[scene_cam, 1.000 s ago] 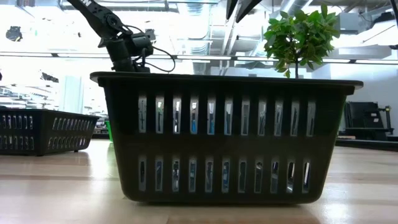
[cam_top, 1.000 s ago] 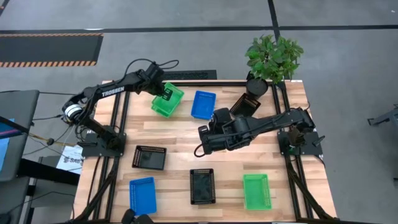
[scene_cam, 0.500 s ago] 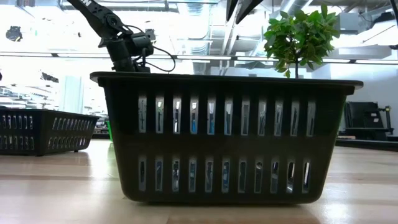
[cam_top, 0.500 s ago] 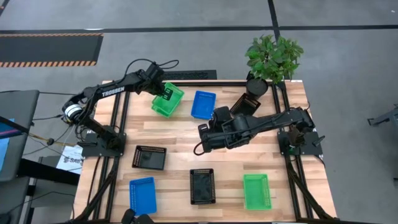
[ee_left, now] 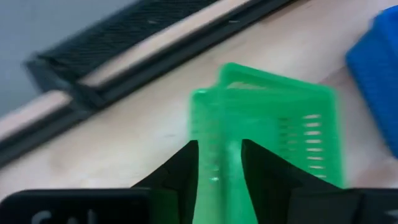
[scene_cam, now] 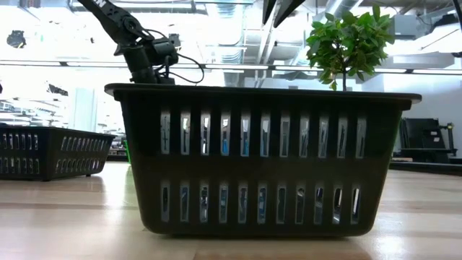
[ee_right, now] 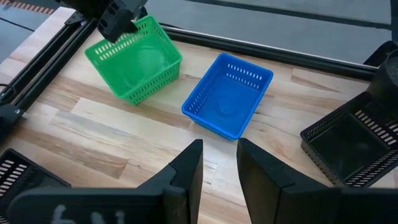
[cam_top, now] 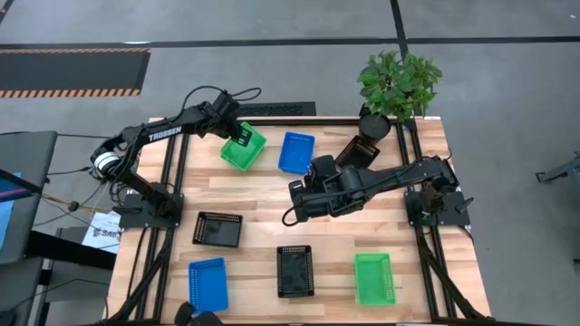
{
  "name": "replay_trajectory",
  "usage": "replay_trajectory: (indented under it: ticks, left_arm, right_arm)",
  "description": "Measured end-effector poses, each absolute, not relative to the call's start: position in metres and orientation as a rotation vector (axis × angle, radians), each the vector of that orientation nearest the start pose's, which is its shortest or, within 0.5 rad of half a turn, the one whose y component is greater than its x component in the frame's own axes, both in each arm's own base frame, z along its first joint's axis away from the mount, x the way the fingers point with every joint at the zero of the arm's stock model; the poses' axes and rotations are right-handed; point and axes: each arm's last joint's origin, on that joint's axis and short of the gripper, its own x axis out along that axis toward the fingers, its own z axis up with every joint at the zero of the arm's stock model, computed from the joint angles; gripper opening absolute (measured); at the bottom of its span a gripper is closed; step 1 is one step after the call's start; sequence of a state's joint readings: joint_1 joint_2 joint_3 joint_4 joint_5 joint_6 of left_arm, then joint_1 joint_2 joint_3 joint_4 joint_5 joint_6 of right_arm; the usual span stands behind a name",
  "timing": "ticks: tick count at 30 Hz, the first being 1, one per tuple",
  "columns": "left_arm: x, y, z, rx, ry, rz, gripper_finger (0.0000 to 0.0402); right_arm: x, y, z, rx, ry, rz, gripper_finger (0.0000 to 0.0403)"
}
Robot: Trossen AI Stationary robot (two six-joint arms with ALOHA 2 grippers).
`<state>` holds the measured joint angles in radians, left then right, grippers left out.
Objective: Stack baskets by color
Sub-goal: Stack the middle green bin on the top green bin
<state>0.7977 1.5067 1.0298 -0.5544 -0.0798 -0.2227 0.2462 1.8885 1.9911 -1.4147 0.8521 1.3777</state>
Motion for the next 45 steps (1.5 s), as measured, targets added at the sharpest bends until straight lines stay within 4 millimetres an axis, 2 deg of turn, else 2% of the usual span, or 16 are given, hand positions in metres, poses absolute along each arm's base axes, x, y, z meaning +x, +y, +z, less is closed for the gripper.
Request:
replay_trajectory:
  ticks: [6, 16, 23, 45]
  left_arm:
    - [0.198, 0.214, 0.240, -0.438, 0.929, 0.952, 0.0108]
    - [0.202, 0.216, 0.216, -0.467, 1.068, 0.913, 0.0076]
    - [0.204, 0.216, 0.215, -0.511, 1.043, 0.888, 0.0007]
    - [0.196, 0.227, 0.217, -0.741, 0.902, 0.873, 0.0000]
  right_arm:
    - [0.357, 0.067, 0.355, 0.508, 0.542, -1.106, 0.0118]
    - [0.356, 0.065, 0.355, 0.502, 0.542, -1.117, 0.0118]
    - [0.357, 0.062, 0.355, 0.503, 0.540, -1.124, 0.0118]
    - [0.357, 0.062, 0.355, 0.504, 0.540, -1.124, 0.0118]
